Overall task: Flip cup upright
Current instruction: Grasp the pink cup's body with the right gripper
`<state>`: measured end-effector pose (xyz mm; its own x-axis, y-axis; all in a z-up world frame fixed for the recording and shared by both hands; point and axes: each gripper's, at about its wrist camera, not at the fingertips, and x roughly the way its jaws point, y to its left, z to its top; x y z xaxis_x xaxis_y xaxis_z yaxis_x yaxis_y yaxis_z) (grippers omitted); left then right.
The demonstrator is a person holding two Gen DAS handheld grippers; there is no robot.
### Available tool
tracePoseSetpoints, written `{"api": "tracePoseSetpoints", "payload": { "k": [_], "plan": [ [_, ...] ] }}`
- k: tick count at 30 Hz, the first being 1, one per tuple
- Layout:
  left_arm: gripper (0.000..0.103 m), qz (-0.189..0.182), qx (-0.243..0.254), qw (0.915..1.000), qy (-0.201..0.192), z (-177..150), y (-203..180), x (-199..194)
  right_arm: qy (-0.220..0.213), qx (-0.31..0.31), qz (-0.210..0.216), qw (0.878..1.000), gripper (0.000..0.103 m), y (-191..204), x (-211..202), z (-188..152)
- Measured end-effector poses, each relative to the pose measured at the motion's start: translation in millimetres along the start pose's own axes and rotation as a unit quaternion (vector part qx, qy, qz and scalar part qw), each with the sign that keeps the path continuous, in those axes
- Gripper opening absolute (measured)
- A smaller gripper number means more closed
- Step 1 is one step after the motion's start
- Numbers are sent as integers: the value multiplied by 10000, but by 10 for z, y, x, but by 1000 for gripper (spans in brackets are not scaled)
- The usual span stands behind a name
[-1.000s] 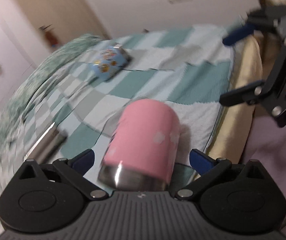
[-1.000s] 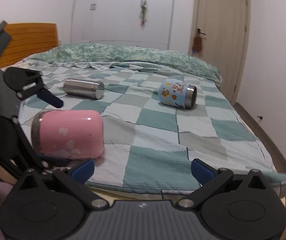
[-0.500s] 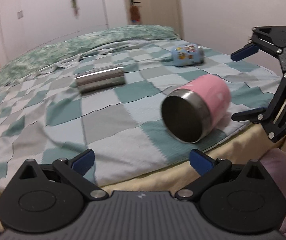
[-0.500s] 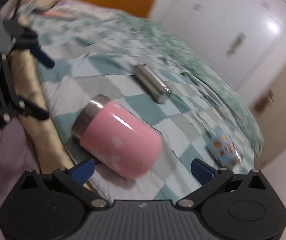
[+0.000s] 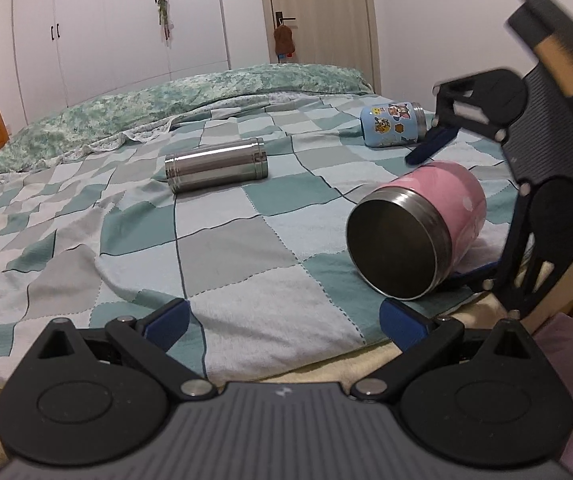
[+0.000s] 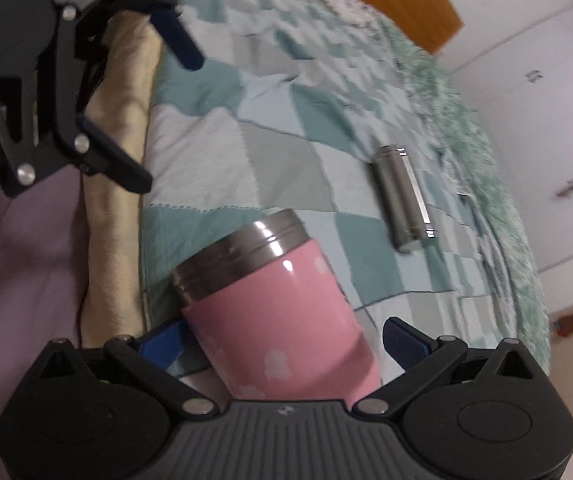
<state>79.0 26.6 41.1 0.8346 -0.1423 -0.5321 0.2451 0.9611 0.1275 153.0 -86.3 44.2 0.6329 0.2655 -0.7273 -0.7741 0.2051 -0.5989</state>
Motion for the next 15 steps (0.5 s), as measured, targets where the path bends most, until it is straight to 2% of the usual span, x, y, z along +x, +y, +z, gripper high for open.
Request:
{"api": "tracePoseSetpoints", "payload": {
  "k": [2, 4, 8, 11, 13, 15],
  "plan": [
    [103, -12, -43, 10000, -9, -8, 31, 3, 175, 160, 88, 9997, 102, -65, 92, 30],
    [103, -3, -65, 10000, -35, -16, 60, -9, 381, 579, 235, 9973, 100, -192, 148, 69],
    [103, -29, -160, 9998, -133, -28, 119, -51, 810, 1591, 691, 9815, 94, -491, 208, 111],
    [103, -114, -273, 9993, -214, -43, 185, -67, 1030, 2368, 1045, 9604, 91, -677, 216, 39],
    [103, -182, -348, 9989, -268, -53, 226, -64, 1153, 3009, 1226, 9387, 89, -799, 235, -28],
    [103, -244, -420, 9984, -293, -52, 268, -55, 1289, 3820, 1318, 9056, 88, -913, 240, -152]
  ]
}}
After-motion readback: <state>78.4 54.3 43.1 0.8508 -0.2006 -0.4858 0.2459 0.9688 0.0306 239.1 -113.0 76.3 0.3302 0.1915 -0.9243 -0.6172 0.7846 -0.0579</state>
